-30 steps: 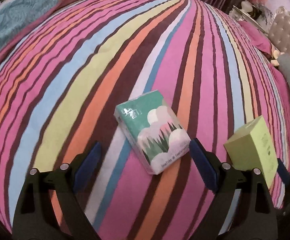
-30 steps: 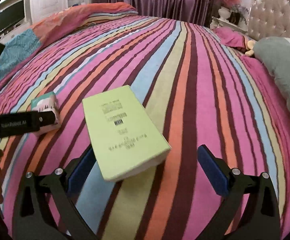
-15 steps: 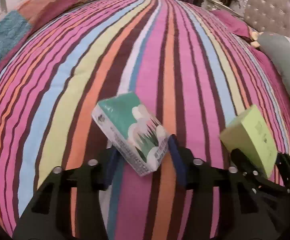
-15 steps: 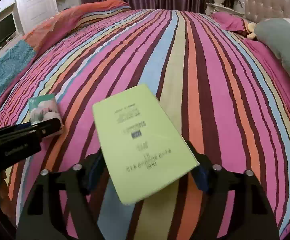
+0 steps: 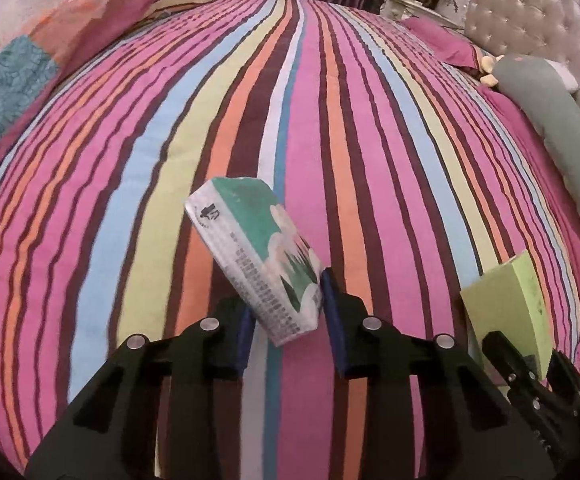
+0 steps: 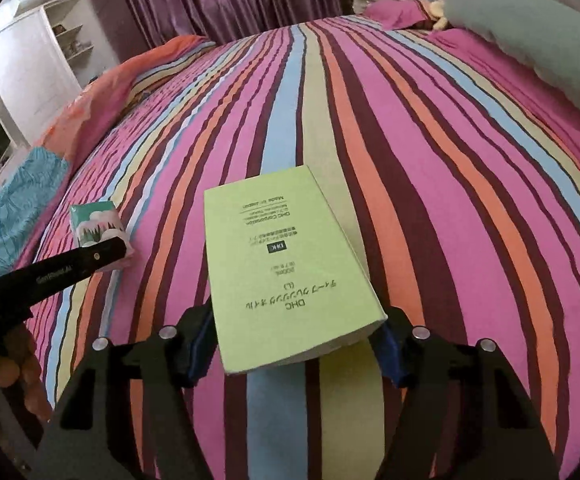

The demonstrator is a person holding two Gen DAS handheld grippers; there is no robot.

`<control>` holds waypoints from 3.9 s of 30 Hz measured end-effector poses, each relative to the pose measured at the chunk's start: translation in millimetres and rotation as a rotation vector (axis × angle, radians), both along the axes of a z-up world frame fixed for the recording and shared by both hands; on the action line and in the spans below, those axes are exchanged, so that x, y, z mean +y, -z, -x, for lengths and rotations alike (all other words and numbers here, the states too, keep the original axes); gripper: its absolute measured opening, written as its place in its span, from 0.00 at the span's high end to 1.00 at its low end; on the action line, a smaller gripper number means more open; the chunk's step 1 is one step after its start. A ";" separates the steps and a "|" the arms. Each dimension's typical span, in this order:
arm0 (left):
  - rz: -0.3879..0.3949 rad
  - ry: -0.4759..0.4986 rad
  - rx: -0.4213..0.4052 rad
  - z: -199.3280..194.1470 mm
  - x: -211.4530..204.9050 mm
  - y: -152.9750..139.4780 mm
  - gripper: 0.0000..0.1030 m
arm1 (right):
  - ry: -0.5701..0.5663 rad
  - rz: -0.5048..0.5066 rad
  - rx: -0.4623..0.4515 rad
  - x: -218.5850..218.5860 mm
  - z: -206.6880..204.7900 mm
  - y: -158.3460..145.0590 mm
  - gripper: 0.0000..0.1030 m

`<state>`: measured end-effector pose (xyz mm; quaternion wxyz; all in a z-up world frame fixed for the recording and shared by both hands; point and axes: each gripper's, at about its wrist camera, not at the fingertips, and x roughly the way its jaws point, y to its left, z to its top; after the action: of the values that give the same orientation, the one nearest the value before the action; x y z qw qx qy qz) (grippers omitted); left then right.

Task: Collect trash
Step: 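Grasp the green tissue pack with the left tool while the right tool grasps the green DHC box, then carry the tissue pack and DHC box over the wastebasket, then open both tools to drop the tissue pack and DHC box into the wastebasket, then lift both tools from the wastebasket back toward the bed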

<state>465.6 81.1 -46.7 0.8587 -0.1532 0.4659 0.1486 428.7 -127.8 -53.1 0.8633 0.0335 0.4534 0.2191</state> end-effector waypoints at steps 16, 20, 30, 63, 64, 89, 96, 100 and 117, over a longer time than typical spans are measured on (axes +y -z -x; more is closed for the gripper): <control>0.007 0.033 0.008 89.4 2.1 -12.2 0.70 | 0.095 -0.115 0.099 -11.9 75.5 -1.3 0.40; 0.002 0.036 -0.004 115.8 2.3 -19.2 0.70 | 0.108 -0.144 0.113 -10.7 95.6 -3.1 0.40; -0.050 0.077 -0.029 185.3 -3.8 -38.7 0.70 | 0.098 -0.155 0.086 -5.8 153.7 -16.5 0.40; -0.047 0.236 0.084 407.0 -67.2 24.0 0.70 | 0.104 -0.073 0.294 -16.4 317.9 36.4 0.40; -0.036 0.239 0.099 409.3 -69.5 30.2 0.70 | 0.103 -0.067 0.309 -15.5 318.2 39.0 0.40; 0.215 0.270 0.672 411.0 -81.9 192.4 0.65 | 0.155 0.125 0.909 10.0 313.3 188.8 0.38; 0.229 0.233 0.729 405.6 -79.3 203.5 0.16 | 0.187 0.106 0.973 2.5 322.6 204.5 0.08; 0.233 0.232 0.719 405.5 -78.1 200.7 0.16 | 0.198 0.091 0.972 -0.5 324.6 202.1 0.08; 0.181 0.171 0.535 401.6 -63.4 160.8 0.16 | 0.176 0.072 0.684 -1.9 315.6 149.9 0.08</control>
<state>64.0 17.7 -207.6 0.6976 -0.1446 0.6984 0.0686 113.1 -129.7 -202.9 0.6776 0.1135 0.7192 0.1037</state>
